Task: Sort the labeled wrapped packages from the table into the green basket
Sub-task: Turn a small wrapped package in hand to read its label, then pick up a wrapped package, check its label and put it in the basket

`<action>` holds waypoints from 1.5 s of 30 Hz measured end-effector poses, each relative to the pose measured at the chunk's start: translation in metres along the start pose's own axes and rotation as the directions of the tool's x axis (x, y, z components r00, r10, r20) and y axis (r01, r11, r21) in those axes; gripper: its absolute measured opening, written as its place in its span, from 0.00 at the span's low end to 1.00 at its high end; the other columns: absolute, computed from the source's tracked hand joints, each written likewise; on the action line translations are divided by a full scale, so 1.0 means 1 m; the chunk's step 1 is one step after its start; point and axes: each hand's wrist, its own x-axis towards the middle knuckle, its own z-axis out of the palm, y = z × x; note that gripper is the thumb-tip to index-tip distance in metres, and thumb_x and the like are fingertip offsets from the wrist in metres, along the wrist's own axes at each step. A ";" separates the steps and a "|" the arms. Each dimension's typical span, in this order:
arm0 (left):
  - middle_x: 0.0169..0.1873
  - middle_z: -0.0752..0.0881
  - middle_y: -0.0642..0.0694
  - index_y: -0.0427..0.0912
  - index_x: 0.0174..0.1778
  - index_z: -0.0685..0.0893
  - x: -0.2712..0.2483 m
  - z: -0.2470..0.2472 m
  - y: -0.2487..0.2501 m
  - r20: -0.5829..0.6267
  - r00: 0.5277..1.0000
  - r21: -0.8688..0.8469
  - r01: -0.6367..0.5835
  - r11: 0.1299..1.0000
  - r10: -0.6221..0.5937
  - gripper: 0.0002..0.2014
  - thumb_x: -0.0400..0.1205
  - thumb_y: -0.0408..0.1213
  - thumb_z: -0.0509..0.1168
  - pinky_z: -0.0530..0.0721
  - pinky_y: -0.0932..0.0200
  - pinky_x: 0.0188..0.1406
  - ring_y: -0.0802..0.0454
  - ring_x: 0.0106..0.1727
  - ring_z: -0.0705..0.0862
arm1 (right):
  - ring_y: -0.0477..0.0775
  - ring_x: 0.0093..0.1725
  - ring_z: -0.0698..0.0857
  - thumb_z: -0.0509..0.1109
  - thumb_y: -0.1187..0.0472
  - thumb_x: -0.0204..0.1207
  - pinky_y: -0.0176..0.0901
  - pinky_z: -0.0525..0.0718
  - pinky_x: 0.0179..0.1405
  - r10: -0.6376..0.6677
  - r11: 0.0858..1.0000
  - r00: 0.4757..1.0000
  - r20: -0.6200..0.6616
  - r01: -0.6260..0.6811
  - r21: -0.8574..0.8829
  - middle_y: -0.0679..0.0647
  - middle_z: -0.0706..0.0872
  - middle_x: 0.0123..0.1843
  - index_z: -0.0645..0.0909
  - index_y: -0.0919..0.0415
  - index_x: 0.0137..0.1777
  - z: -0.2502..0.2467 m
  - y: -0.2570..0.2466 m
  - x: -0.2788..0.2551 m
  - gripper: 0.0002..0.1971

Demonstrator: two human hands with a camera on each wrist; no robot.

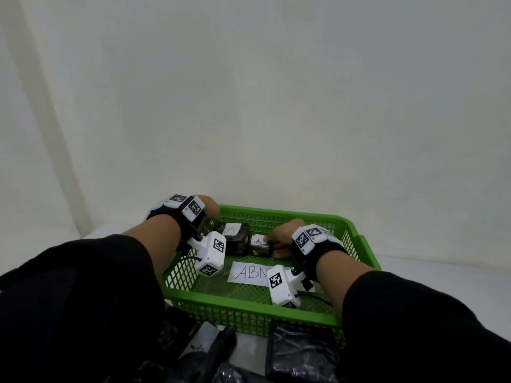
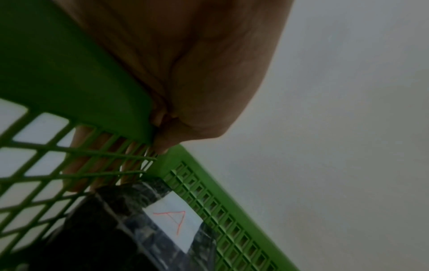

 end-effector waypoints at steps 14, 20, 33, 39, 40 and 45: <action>0.76 0.80 0.39 0.36 0.77 0.80 0.022 0.009 -0.013 -0.013 0.997 -0.062 -0.072 0.995 0.072 0.21 0.91 0.43 0.62 0.77 0.51 0.77 0.39 0.76 0.80 | 0.63 0.50 0.94 0.85 0.62 0.73 0.60 0.94 0.57 -0.041 0.998 0.999 -0.003 0.041 -0.038 0.62 0.93 0.52 0.89 0.68 0.49 -0.002 -0.012 -0.015 0.12; 0.65 0.86 0.38 0.35 0.68 0.84 -0.017 -0.015 -0.003 -0.018 0.996 -0.070 -0.083 0.994 0.082 0.14 0.89 0.36 0.63 0.86 0.55 0.59 0.39 0.64 0.85 | 0.64 0.55 0.93 0.77 0.48 0.76 0.60 0.92 0.62 -0.188 0.936 0.981 -0.044 0.165 -0.309 0.60 0.93 0.54 0.87 0.60 0.44 -0.021 -0.035 -0.025 0.14; 0.79 0.79 0.49 0.46 0.83 0.74 -0.150 -0.077 -0.011 -0.410 0.849 -0.118 -0.413 0.903 0.334 0.29 0.87 0.52 0.67 0.69 0.52 0.81 0.48 0.80 0.76 | 0.60 0.84 0.75 0.75 0.37 0.79 0.51 0.73 0.79 -0.466 0.761 0.885 -0.013 0.393 -0.517 0.56 0.73 0.87 0.65 0.58 0.88 -0.053 -0.057 -0.169 0.44; 0.82 0.75 0.48 0.47 0.85 0.72 -0.234 -0.058 -0.016 -0.392 0.801 -0.062 -0.513 0.856 0.452 0.32 0.86 0.54 0.68 0.67 0.50 0.83 0.48 0.83 0.72 | 0.63 0.86 0.72 0.73 0.29 0.75 0.61 0.71 0.84 -0.496 0.676 0.867 0.049 0.421 -0.605 0.57 0.69 0.89 0.60 0.54 0.90 -0.049 -0.013 -0.233 0.51; 0.83 0.75 0.48 0.47 0.85 0.71 -0.248 -0.052 -0.016 -0.385 0.797 -0.064 -0.527 0.848 0.466 0.33 0.86 0.55 0.68 0.67 0.51 0.82 0.48 0.83 0.72 | 0.62 0.86 0.72 0.73 0.28 0.75 0.59 0.71 0.84 -0.505 0.667 0.861 0.060 0.434 -0.605 0.56 0.69 0.89 0.60 0.54 0.91 -0.047 -0.005 -0.243 0.51; 0.83 0.74 0.48 0.48 0.86 0.71 -0.301 -0.021 -0.014 -0.351 0.780 -0.074 -0.574 0.815 0.518 0.34 0.85 0.55 0.70 0.67 0.54 0.82 0.49 0.83 0.72 | 0.60 0.88 0.68 0.75 0.30 0.74 0.56 0.67 0.87 -0.547 0.624 0.830 0.112 0.493 -0.606 0.55 0.66 0.91 0.59 0.54 0.92 -0.034 0.030 -0.289 0.52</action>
